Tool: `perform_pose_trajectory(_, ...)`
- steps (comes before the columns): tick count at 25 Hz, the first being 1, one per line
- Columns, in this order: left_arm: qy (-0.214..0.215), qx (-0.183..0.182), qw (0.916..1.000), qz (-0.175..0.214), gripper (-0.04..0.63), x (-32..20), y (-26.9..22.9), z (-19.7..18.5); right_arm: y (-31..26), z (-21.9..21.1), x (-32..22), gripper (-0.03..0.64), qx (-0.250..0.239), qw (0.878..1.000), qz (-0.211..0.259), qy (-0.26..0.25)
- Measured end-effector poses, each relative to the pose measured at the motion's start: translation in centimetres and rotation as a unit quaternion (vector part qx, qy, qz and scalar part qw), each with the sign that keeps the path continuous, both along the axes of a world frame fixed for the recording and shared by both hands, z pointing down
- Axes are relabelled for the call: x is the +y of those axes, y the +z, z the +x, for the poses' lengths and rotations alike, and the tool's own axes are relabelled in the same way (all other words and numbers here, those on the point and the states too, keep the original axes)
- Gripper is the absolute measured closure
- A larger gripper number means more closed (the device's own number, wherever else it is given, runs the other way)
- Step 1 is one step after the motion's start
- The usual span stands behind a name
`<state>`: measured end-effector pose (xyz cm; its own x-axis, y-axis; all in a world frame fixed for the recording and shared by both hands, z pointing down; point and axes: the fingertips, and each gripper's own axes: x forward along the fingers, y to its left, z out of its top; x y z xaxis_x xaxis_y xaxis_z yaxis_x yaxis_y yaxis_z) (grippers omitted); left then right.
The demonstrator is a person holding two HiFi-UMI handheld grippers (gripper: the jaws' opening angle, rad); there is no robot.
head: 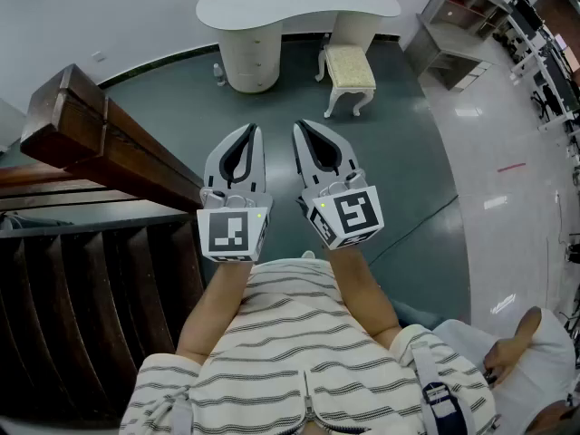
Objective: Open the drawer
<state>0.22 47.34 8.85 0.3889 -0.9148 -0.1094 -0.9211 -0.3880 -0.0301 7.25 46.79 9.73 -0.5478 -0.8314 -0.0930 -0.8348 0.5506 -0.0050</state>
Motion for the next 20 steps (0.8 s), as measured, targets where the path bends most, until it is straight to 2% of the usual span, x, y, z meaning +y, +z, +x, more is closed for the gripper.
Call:
perform_pose_trajectory(4, -0.013, -0.007, 0.9998, 0.016, 0.591, -0.5, -0.1, 1.3, 0.0, 1.4, -0.5, 0.609, -0.008, 1.000, 0.001, -0.008)
perform_pose_trajectory(14, -0.048, -0.010, 0.9987, 0.013, 0.591, -0.1, 0.4, 6.4, 0.6, 7.7, -0.7, 0.607, -0.015, 1.000, -0.001, -0.012)
perform_pose_trajectory(20, -0.060, -0.009, 0.9981, 0.000, 0.591, -1.1, 1.6, 8.1, 1.4, 9.2, -2.0, 0.609, -0.012, 1.000, -0.004, -0.017)
